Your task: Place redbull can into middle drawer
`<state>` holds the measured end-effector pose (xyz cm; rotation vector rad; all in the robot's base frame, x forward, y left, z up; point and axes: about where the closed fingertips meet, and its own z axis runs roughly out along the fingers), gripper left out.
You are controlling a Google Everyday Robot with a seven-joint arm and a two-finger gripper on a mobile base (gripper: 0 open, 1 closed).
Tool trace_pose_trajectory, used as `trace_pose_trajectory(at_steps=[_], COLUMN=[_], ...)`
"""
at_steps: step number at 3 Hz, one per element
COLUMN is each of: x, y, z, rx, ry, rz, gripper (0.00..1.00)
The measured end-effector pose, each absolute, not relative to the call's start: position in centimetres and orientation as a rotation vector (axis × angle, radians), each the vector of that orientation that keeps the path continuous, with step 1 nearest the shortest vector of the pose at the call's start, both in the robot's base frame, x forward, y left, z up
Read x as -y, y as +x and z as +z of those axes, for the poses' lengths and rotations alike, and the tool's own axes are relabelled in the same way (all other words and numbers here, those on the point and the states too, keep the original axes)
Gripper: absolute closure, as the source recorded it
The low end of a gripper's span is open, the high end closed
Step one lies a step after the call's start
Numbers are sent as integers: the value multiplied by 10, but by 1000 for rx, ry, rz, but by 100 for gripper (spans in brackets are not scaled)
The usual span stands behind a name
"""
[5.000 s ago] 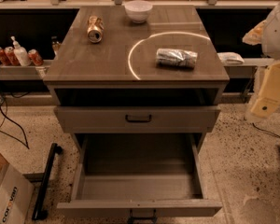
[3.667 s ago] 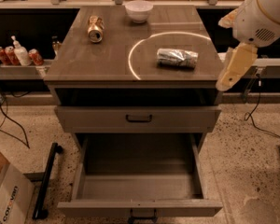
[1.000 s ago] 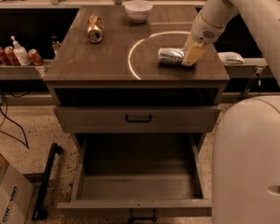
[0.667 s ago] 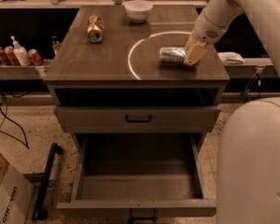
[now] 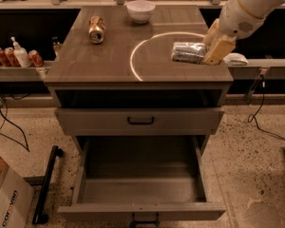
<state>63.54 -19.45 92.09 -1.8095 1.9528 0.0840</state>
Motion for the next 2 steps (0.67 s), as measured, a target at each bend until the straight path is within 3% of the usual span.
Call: trace_pose_trajectory(at_steps=[2], x=[178], y=[519], z=[951], rx=[-1894], ry=[-1726], rz=[58], gripper=[100])
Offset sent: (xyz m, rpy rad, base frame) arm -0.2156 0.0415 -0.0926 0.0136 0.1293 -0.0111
